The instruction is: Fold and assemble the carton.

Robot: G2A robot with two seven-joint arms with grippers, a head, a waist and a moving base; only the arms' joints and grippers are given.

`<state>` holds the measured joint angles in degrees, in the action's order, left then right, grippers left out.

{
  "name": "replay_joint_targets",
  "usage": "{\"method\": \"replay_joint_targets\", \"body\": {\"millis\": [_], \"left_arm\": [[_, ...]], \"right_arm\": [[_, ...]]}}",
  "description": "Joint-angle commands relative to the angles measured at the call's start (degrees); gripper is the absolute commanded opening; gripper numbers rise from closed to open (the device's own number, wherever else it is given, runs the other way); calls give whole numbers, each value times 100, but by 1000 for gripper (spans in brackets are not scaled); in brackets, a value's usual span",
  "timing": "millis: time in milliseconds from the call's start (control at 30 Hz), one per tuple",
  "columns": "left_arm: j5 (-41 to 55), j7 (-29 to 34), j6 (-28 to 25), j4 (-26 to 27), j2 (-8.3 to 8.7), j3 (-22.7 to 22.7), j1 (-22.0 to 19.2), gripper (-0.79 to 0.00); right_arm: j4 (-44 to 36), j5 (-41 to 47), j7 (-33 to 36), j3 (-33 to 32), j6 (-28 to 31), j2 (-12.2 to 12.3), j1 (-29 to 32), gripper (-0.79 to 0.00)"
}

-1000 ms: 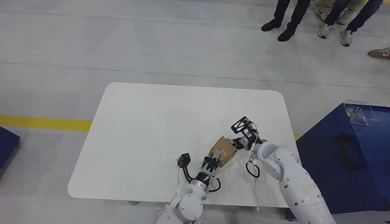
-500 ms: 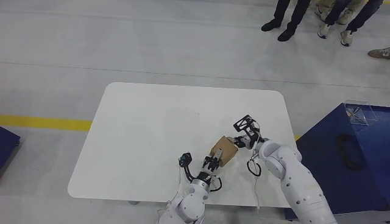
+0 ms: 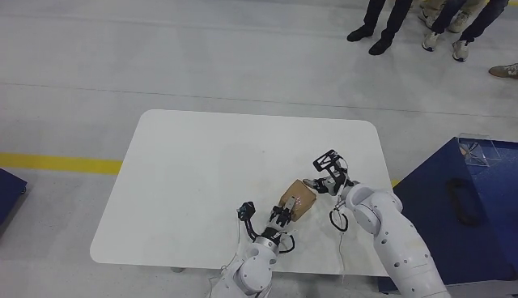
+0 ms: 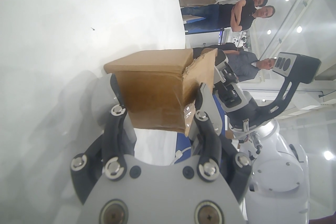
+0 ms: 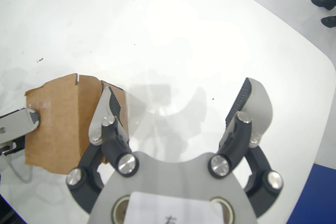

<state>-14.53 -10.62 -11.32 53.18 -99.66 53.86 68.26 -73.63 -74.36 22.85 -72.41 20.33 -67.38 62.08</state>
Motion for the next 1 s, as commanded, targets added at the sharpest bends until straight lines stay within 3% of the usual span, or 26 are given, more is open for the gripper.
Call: {"method": "replay_joint_targets", "body": {"millis": [0,533,967], "left_arm": [[-18,-10,-13,8,0,3,11,-274],[-74,-27,155,-47,-27,9,-9,-302],[-115,-43,23,7,-30,38,35,-246]], "right_arm": [[42,18,16,27,23,-6,-25,0],[60,-45,-43,115,38,-14,-16,0],[-121,7,-109,60,88,3,67,0]]}}
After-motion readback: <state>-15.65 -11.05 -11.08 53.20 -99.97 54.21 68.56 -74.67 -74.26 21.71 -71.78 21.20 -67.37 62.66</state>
